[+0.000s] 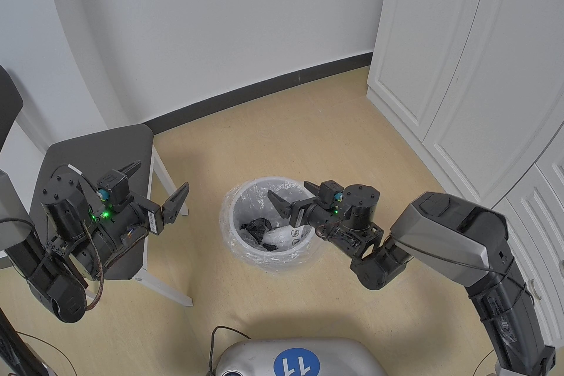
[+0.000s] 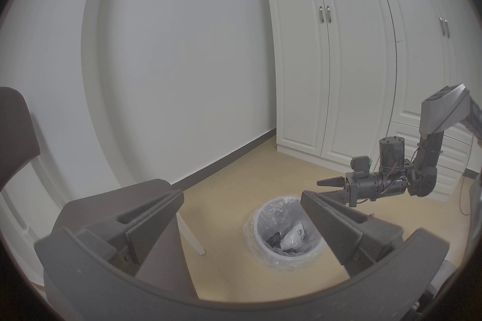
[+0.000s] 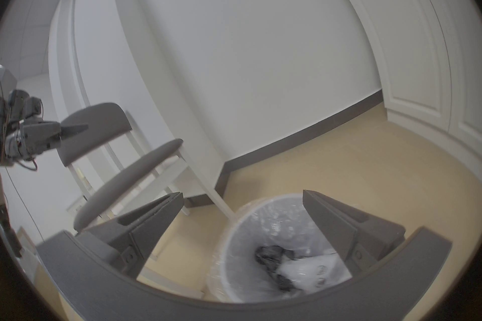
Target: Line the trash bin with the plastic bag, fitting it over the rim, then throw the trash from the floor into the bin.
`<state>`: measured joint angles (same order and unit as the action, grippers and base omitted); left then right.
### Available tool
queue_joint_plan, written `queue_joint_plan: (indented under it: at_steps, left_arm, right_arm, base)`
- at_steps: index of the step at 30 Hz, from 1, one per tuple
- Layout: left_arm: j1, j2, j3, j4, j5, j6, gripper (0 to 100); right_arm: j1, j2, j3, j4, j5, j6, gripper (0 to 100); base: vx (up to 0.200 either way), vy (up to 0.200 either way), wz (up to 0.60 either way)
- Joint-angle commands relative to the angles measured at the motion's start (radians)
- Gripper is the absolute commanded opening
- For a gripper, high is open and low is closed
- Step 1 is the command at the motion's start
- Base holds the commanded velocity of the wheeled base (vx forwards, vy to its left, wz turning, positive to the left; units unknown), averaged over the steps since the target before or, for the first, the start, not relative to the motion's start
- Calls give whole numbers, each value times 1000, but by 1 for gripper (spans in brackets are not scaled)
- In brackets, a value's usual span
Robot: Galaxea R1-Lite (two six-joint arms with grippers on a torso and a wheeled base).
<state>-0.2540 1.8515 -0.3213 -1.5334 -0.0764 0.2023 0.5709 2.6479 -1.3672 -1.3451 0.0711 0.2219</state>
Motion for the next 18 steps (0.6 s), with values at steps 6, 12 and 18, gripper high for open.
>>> queue_joint_plan:
  at_steps: [6, 12, 18]
  left_arm:
    - [21, 25, -19, 1, 0, 0, 100]
    - [71, 12, -51, 1, 1, -1, 100]
    - [145, -38, -116, 2, 1, -12, 100]
  right_arm:
    - [-134, -230, 145, 416, -208, -171, 100]
    - [-209, -309, 280, 432, -347, -159, 100]
    - [-244, -447, 408, 408, -396, -148, 100]
  base:
    - [0, 0, 0]
    - [0, 0, 0]
    - [0, 0, 0]
